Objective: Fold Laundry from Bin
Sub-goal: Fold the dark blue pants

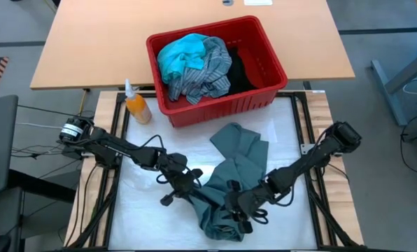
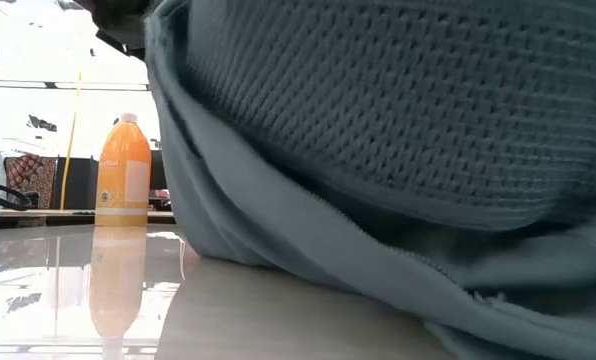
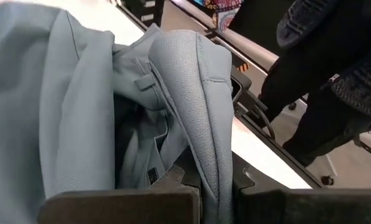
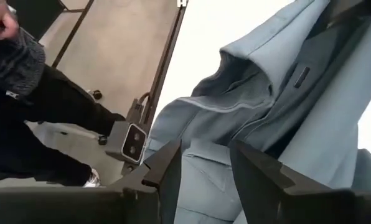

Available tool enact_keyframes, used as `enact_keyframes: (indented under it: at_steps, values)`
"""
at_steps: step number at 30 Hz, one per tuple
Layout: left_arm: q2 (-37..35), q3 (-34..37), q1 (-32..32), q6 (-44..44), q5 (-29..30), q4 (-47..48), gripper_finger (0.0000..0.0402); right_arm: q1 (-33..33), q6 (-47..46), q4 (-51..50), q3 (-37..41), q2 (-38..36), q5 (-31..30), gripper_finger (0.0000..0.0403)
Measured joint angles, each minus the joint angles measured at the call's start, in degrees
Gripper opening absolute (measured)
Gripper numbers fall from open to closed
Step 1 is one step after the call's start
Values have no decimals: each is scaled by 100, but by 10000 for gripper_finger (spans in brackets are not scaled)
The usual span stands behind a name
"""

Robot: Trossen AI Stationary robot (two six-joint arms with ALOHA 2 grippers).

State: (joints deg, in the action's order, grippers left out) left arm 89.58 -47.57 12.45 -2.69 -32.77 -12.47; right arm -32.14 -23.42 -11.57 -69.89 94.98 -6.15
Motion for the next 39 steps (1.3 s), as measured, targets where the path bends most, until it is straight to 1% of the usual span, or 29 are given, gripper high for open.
enact_keyframes:
  at_steps: [4,7,9,11,14,16,19,25,30,32,36,39]
  values:
    - [0,0,2,-179,-40,10,0,-121,-27,158,0,182,-1,169]
    - [0,0,0,-319,-131,10,0,-210,-187,551,-9,542,2,177]
    - [0,0,-5,-379,-195,15,0,-231,-136,564,-186,795,-25,184]
    - [0,0,-8,-438,-278,18,0,-266,41,432,-486,975,-313,189]
    - [0,0,-25,-570,-416,27,0,-362,349,-167,-1129,1178,-1000,192]
    - [0,0,-46,-669,-518,35,0,-435,378,-751,-1587,1362,-1281,192]
    - [0,0,-83,-759,-625,56,0,-531,181,-1548,-2157,1718,-1486,192]
    - [2,0,-87,-838,-838,62,0,-773,-54,-2666,-3212,2413,-1922,192]
    - [2,0,-87,-955,-1000,145,0,-921,-55,-3784,-4181,2994,-2500,192]
    - [2,0,-87,-975,-1041,164,0,-918,-59,-4136,-4503,3224,-2509,192]
    - [2,0,-87,-1034,-1076,187,0,-892,-205,-4687,-4946,3674,-2514,192]
    - [2,0,-87,-1062,-1099,203,0,-854,-290,-5015,-5136,3854,-2774,191]
